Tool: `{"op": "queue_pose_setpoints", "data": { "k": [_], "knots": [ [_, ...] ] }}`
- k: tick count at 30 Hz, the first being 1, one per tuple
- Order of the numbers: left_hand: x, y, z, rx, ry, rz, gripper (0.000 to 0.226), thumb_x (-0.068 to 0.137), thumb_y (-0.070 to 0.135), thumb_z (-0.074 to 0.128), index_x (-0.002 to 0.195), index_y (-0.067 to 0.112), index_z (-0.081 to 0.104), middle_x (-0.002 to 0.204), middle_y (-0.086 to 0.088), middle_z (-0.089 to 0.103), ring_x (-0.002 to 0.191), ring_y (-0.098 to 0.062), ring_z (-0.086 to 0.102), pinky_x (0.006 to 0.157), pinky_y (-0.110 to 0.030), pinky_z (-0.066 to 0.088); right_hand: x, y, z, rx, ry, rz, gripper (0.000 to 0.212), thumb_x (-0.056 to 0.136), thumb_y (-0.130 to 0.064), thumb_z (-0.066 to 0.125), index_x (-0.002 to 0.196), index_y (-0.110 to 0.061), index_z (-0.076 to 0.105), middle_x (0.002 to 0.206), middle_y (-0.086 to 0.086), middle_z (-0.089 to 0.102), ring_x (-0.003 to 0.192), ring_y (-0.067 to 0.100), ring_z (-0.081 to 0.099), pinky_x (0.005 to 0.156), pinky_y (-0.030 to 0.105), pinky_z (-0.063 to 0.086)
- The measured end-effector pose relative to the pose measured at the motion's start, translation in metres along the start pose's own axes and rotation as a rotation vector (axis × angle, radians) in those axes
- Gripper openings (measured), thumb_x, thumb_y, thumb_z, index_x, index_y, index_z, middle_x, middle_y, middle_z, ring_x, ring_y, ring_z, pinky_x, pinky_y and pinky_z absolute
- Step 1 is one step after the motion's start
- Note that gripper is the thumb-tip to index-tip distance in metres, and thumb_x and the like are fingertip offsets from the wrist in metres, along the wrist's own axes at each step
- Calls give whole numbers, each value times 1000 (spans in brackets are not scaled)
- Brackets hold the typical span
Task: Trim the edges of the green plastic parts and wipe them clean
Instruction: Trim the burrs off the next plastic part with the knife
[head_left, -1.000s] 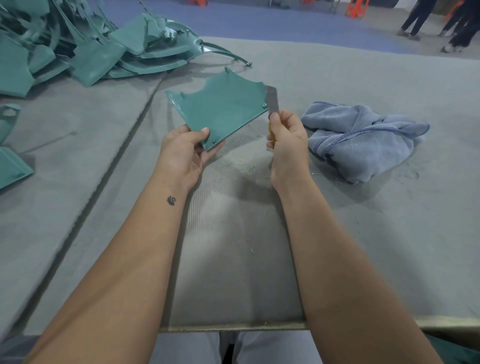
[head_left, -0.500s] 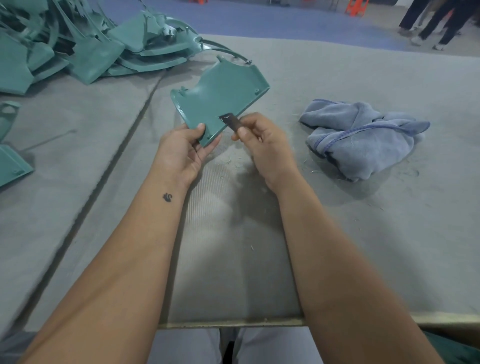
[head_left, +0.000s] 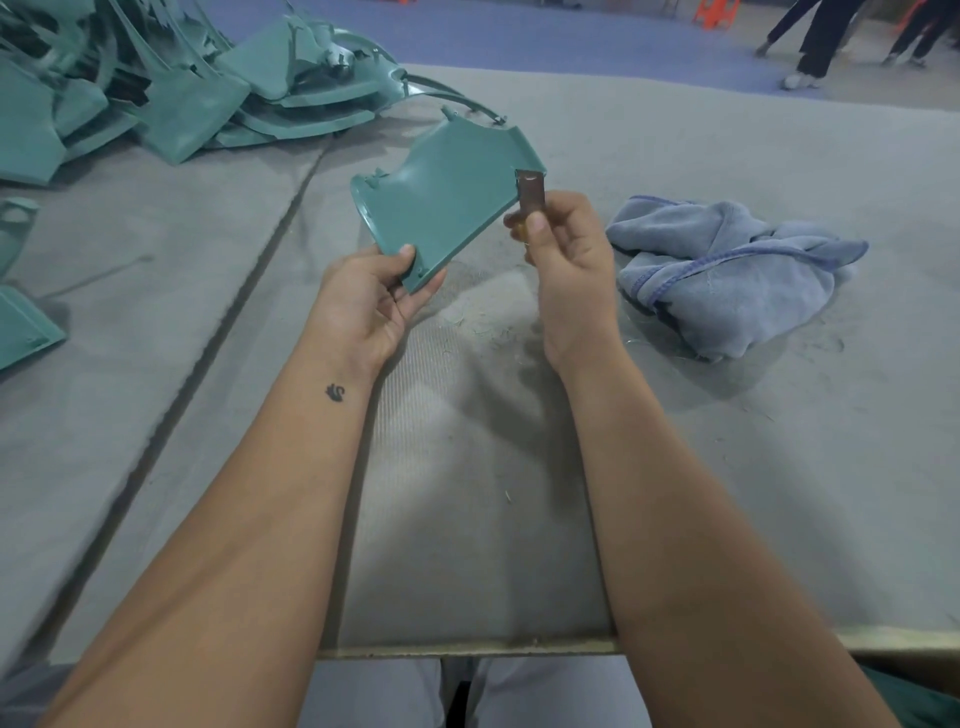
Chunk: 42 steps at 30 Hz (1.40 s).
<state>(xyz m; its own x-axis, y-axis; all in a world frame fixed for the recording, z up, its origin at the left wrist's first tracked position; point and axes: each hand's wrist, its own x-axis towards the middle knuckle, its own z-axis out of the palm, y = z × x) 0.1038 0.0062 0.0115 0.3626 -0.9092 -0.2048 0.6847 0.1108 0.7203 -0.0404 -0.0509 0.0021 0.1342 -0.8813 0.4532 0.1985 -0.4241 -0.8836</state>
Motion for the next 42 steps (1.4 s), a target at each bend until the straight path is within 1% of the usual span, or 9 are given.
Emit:
{"op": "queue_pose_setpoints", "data": {
  "k": [7,12,15,21,24,27,29,34,42],
  "knots": [
    [2,1,2,25,17,6,20,97,-6,41,99,2,59,92,-11,65,80,-18,65,58,-21,57,-5,8,9,-540,-322,-27,12,91,-3,52,90,-11,61,82,9,61,81,28,57,73,34,44],
    [1,0,1,-2,4,-2,25,97,-8,41,115,-1,56,93,-10,67,78,-18,68,59,-22,57,-1,2,3,-211,-43,-75,21,94,-5,49,89,-25,56,79,-2,60,81,24,57,79,42,47],
    [2,0,1,-1,4,2,25,96,-8,42,117,-1,55,92,-10,68,73,-16,70,59,-22,56,0,1,-5,-164,58,-94,19,95,-4,48,91,-21,55,76,0,60,77,17,57,77,35,47],
    [4,-1,0,28,34,24,19,97,-6,43,101,1,60,88,-10,67,71,-14,69,57,-20,55,-5,5,-1,-647,-293,-22,16,89,-7,55,83,-21,60,77,6,63,75,24,57,72,35,47],
    [5,-3,1,45,40,38,19,96,-7,44,98,2,61,89,-10,68,72,-14,69,59,-21,56,-6,1,-1,-534,-282,-20,13,88,-3,55,82,-14,61,75,9,62,73,27,57,66,36,48],
    [7,-3,-1,54,37,49,20,95,-8,44,100,2,61,93,-10,69,75,-15,70,59,-22,56,-5,-8,-4,-173,-148,48,21,90,0,51,79,-17,58,67,9,61,63,16,58,55,18,43],
    [8,-4,-2,49,31,47,21,95,-9,45,99,3,62,95,-11,70,75,-16,72,60,-23,56,-3,-12,-7,-29,-38,36,22,91,1,50,80,-17,56,65,8,60,59,17,57,58,17,45],
    [10,-4,-3,48,38,51,21,95,-9,45,96,2,62,80,-6,74,73,-16,73,59,-24,57,-3,-10,-10,-151,13,30,27,93,-1,49,78,-23,56,57,0,53,51,15,46,52,31,42],
    [12,-7,-3,127,35,105,24,97,-8,43,96,7,62,81,-1,74,73,-14,72,59,-23,57,-2,-4,-13,-293,-28,121,26,91,-1,49,75,-21,56,57,7,46,54,16,40,54,29,33]
  ]
}}
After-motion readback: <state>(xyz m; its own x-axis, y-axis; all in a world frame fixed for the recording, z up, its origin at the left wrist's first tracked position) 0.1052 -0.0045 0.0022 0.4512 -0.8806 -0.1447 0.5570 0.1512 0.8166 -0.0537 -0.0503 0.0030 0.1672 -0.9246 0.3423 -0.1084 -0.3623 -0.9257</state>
